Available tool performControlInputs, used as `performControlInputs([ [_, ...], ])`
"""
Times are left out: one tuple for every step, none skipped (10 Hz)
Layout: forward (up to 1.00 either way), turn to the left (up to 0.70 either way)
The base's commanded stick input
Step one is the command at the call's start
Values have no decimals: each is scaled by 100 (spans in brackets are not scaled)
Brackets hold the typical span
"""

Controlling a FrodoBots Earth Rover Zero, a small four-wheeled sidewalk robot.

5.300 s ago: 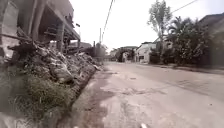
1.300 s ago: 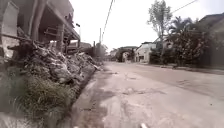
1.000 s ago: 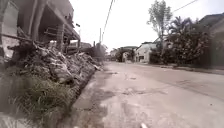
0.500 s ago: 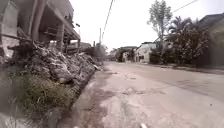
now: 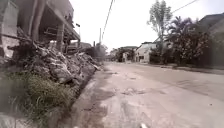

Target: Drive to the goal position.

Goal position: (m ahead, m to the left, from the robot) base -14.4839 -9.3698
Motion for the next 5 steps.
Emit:
performControlInputs([
  [5,0],
  [4,0],
  [4,0],
  [4,0],
  [4,0],
])
